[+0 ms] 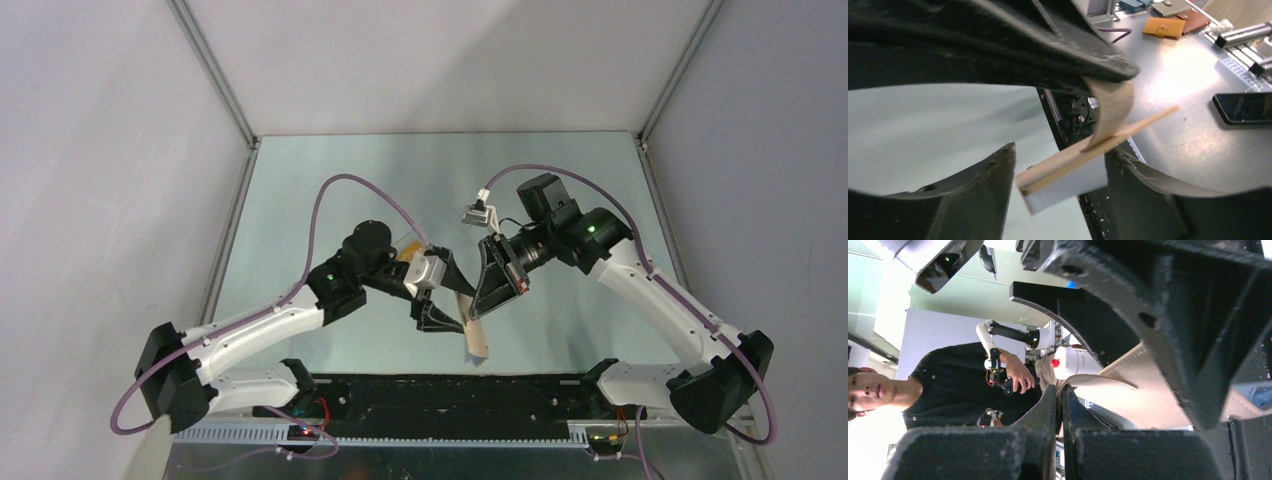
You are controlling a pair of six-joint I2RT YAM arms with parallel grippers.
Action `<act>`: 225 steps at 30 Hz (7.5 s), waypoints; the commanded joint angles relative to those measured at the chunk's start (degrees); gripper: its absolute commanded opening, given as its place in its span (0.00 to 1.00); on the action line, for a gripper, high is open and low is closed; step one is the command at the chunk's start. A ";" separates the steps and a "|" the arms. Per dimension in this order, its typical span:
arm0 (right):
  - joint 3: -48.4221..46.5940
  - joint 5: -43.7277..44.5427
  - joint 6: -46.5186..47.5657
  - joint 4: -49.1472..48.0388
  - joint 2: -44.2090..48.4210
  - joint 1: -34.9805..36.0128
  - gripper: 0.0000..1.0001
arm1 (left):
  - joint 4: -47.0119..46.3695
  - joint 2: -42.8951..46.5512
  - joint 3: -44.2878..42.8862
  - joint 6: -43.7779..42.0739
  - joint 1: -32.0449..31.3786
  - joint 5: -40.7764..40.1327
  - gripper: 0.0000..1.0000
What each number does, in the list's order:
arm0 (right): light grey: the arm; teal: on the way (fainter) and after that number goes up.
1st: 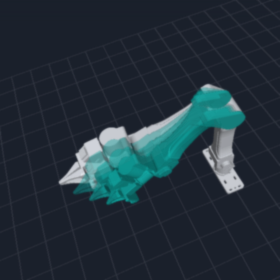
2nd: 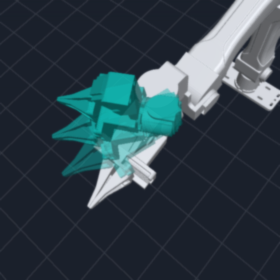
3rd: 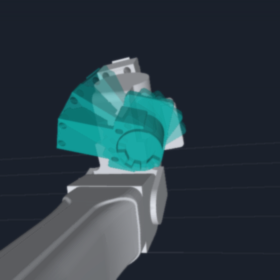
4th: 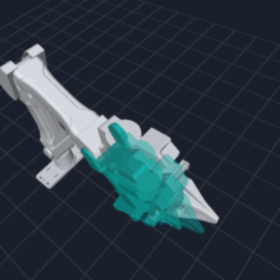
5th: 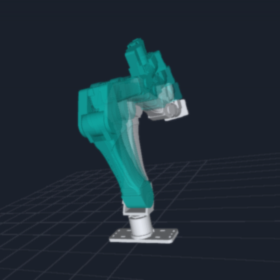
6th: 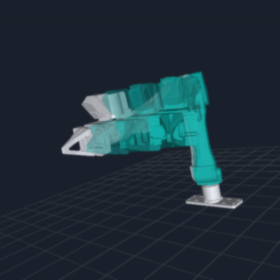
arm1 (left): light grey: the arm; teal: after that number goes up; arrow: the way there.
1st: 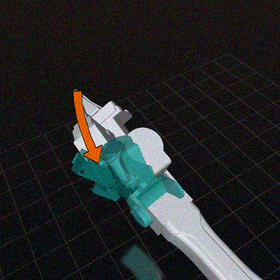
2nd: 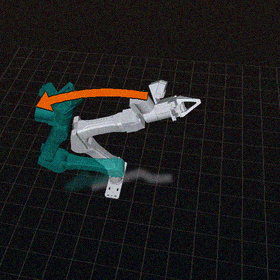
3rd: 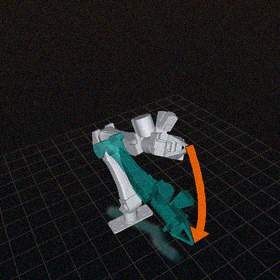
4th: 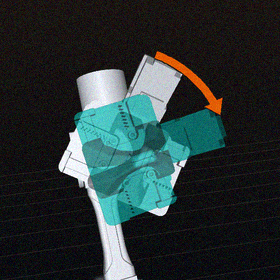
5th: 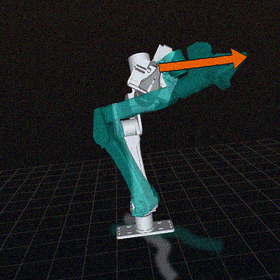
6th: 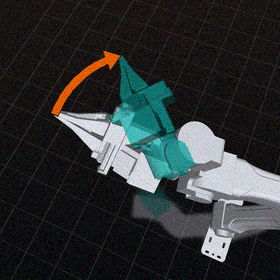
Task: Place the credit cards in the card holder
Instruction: Open the card holder, then place the card holder at the center of the board.
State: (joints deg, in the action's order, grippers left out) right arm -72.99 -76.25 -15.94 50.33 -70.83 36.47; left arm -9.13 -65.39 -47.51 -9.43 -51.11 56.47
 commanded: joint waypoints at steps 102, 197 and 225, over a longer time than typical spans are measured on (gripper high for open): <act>8.74 3.19 -8.96 -13.92 4.60 -16.30 0.00 | -4.84 13.58 5.81 43.41 7.40 -20.46 0.89; 23.26 22.63 -19.12 -25.94 9.92 -22.15 0.00 | -9.15 14.44 11.98 52.46 9.10 -35.32 0.97; 53.91 58.31 -48.77 -60.98 14.92 -23.00 0.00 | -3.04 17.70 11.43 48.57 9.05 -40.16 1.00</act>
State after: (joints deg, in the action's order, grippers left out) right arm -19.07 -22.90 -61.54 -3.79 -56.64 12.34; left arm -11.33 -47.75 -34.17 39.99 -42.33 15.49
